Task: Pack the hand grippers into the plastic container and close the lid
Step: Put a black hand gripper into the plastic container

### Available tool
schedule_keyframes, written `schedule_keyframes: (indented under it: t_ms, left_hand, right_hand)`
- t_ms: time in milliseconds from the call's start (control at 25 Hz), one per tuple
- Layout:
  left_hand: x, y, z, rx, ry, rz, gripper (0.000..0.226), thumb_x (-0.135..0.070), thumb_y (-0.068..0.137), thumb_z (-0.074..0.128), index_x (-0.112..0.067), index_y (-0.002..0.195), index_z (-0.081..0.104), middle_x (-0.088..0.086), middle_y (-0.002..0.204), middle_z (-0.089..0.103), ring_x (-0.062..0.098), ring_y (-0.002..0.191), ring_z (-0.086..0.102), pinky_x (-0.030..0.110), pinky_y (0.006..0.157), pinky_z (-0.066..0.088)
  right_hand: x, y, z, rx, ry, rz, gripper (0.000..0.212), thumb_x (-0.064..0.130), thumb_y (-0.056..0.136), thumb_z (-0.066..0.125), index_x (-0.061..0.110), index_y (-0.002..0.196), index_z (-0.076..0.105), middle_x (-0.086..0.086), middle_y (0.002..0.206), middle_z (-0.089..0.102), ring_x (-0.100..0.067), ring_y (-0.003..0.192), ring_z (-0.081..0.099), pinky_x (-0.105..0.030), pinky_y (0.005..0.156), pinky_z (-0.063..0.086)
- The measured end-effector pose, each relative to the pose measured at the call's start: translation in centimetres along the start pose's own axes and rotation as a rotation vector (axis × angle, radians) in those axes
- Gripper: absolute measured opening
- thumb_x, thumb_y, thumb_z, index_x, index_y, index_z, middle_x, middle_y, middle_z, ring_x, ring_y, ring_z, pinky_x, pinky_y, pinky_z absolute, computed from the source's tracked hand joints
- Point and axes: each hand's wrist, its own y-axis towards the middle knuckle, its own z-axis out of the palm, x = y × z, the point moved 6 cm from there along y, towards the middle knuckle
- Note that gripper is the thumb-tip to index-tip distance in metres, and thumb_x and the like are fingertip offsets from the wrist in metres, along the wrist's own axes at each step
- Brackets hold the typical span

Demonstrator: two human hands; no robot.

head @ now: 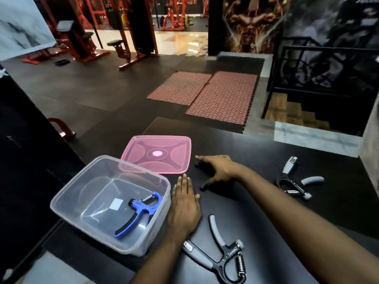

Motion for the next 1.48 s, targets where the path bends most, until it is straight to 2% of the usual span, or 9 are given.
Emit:
schedule_keyframes:
  t_ms: [160, 280, 400, 560, 760, 880, 1080, 1320, 1480]
  left_hand:
    - [0.0, 0.1, 0.2, -0.025, 0.008, 0.007, 0.062, -0.031, 0.100, 0.024, -0.004, 0.155, 0.011, 0.013, 0.165, 0.005, 0.023, 0.153, 0.002, 0.038, 0.124, 0.003]
    - [0.1, 0.2, 0.2, -0.029, 0.020, 0.009, 0.062, -0.031, 0.100, 0.025, -0.004, 0.154, 0.012, 0.013, 0.165, 0.007, 0.023, 0.153, 0.004, 0.038, 0.124, 0.004]
    - [0.0, 0.2, 0.2, -0.031, 0.016, 0.007, 0.062, -0.032, 0.100, 0.025, -0.005, 0.154, 0.012, 0.012, 0.165, 0.008, 0.023, 0.153, 0.005, 0.038, 0.124, 0.005]
    - [0.0, 0.2, 0.2, -0.024, 0.019, 0.007, 0.062, -0.032, 0.100, 0.025, -0.006, 0.155, 0.012, 0.011, 0.165, 0.007, 0.022, 0.153, 0.004, 0.038, 0.124, 0.005]
    - [0.1, 0.2, 0.3, -0.013, 0.018, 0.001, 0.062, -0.032, 0.100, 0.025, -0.005, 0.154, 0.014, 0.011, 0.165, 0.009, 0.022, 0.152, 0.006, 0.038, 0.124, 0.006]
    - [0.0, 0.2, 0.2, -0.008, 0.021, 0.003, 0.062, -0.032, 0.100, 0.027, -0.005, 0.154, 0.015, 0.012, 0.164, 0.011, 0.023, 0.152, 0.008, 0.038, 0.124, 0.007]
    - [0.0, 0.3, 0.2, 0.002, 0.009, 0.003, 0.062, -0.031, 0.100, 0.028, -0.004, 0.154, 0.016, 0.013, 0.164, 0.012, 0.023, 0.152, 0.008, 0.038, 0.124, 0.006]
    - [0.0, 0.2, 0.0, 0.024, -0.006, -0.002, 0.062, -0.031, 0.100, 0.028, -0.003, 0.154, 0.015, 0.013, 0.164, 0.011, 0.024, 0.152, 0.007, 0.038, 0.124, 0.006]
    - [-0.4, 0.3, -0.6, 0.089, -0.012, -0.035, 0.062, -0.027, 0.100, 0.030, -0.001, 0.153, 0.012, 0.015, 0.164, 0.008, 0.025, 0.153, 0.005, 0.038, 0.124, 0.006]
  right_hand:
    - [-0.3, 0.3, 0.5, -0.054, -0.085, -0.006, 0.124, 0.063, 0.054, 0.085, 0.033, 0.157, 0.021, -0.001, 0.144, 0.042, -0.027, 0.129, 0.039, -0.043, 0.095, 0.031]
    - [-1.0, -1.2, -2.4, -0.360, 0.022, 0.022, 0.125, 0.073, 0.053, 0.074, 0.033, 0.157, 0.017, -0.002, 0.130, 0.042, -0.025, 0.123, 0.043, -0.041, 0.095, 0.032]
    - [-2.8, -3.9, -5.1, -0.647, 0.204, 0.064, 0.122, 0.064, 0.050, 0.072, 0.030, 0.155, 0.019, 0.001, 0.129, 0.039, -0.020, 0.118, 0.048, -0.039, 0.098, 0.035]
    - [-5.8, -8.0, -3.2, -0.818, 0.517, 0.220, 0.114, 0.052, 0.050, 0.078, 0.015, 0.147, 0.031, -0.002, 0.138, 0.034, -0.020, 0.122, 0.050, -0.036, 0.102, 0.046]
    - [-7.4, -10.7, 1.2, -0.794, 0.673, 0.331, 0.125, 0.027, 0.059, 0.096, 0.008, 0.155, 0.018, -0.006, 0.145, 0.025, -0.023, 0.130, 0.047, -0.026, 0.104, 0.041]
    - [-7.5, -11.7, 3.0, -0.663, 0.640, 0.374, 0.140, 0.041, 0.054, 0.096, 0.008, 0.158, 0.008, -0.004, 0.146, 0.021, -0.019, 0.135, 0.040, -0.025, 0.110, 0.034]
    - [-6.9, -11.7, 4.5, -0.523, 0.340, 0.565, 0.133, 0.057, 0.053, 0.083, 0.010, 0.156, 0.014, -0.010, 0.144, 0.027, -0.030, 0.134, 0.034, -0.036, 0.111, 0.036]
    - [-6.6, -10.9, 4.1, -0.349, 0.236, 0.652, 0.142, 0.080, 0.046, 0.076, 0.013, 0.156, 0.017, -0.012, 0.149, 0.026, -0.033, 0.137, 0.026, -0.041, 0.112, 0.033]
    - [-5.4, -10.9, 2.9, -0.463, 0.091, 0.713, 0.117, 0.083, 0.051, 0.068, 0.014, 0.142, 0.043, -0.012, 0.137, 0.045, -0.033, 0.126, 0.039, -0.042, 0.100, 0.041]
